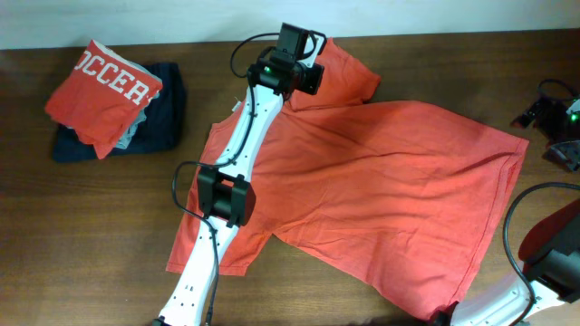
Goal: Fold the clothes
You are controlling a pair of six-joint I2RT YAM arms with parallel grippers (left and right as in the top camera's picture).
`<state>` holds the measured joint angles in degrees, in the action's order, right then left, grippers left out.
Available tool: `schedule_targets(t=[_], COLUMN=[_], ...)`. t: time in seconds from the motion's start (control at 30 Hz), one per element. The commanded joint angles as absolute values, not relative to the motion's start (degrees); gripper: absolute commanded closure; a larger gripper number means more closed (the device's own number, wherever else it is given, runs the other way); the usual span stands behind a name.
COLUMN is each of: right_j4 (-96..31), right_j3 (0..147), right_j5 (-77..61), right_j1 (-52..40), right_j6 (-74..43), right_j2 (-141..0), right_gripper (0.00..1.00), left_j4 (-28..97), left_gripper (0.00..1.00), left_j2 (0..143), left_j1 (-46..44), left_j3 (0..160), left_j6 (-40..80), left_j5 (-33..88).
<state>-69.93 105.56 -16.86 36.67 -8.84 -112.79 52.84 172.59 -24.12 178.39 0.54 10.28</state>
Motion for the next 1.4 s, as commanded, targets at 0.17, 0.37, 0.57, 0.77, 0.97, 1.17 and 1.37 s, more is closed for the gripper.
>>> schedule_targets(t=[0.17, 0.37, 0.57, 0.77, 0.97, 1.17, 1.37], right_j4=[-69.78, -69.78, -69.78, -69.78, -69.78, -69.78, -69.78], right_j3=[106.08, 106.08, 106.08, 106.08, 106.08, 106.08, 106.08], right_j5=[-17.34, -17.34, -17.34, -17.34, -17.34, -17.34, -17.34], right_j1=[36.71, 36.71, 36.71, 36.71, 36.71, 36.71, 36.71], right_j6=[-9.02, -9.02, -9.02, -9.02, -9.02, -9.02, -9.02], right_j2=[-111.90, -111.90, -111.90, -111.90, -111.90, -111.90, -111.90], right_gripper=[0.01, 0.01, 0.01, 0.01, 0.01, 0.01, 0.01], left_j4=[51.44, 51.42, 51.66, 51.35, 50.74, 48.27, 47.94], left_gripper=[0.97, 0.97, 0.97, 0.97, 0.97, 0.94, 0.82], left_j2=[177.40, 178.14, 178.17, 178.17, 178.17, 177.75, 173.90], left_j1=[-24.34, -23.64, -20.78, -17.74, -15.29, -13.65, -13.10], left_j3=[178.10, 178.10, 178.10, 178.10, 178.10, 178.23, 179.15], left_j6=[0.64, 0.64, 0.64, 0.64, 0.64, 0.67, 0.67], left_j5=[8.29, 2.66, 2.09, 2.09, 2.11, 3.92, 4.29])
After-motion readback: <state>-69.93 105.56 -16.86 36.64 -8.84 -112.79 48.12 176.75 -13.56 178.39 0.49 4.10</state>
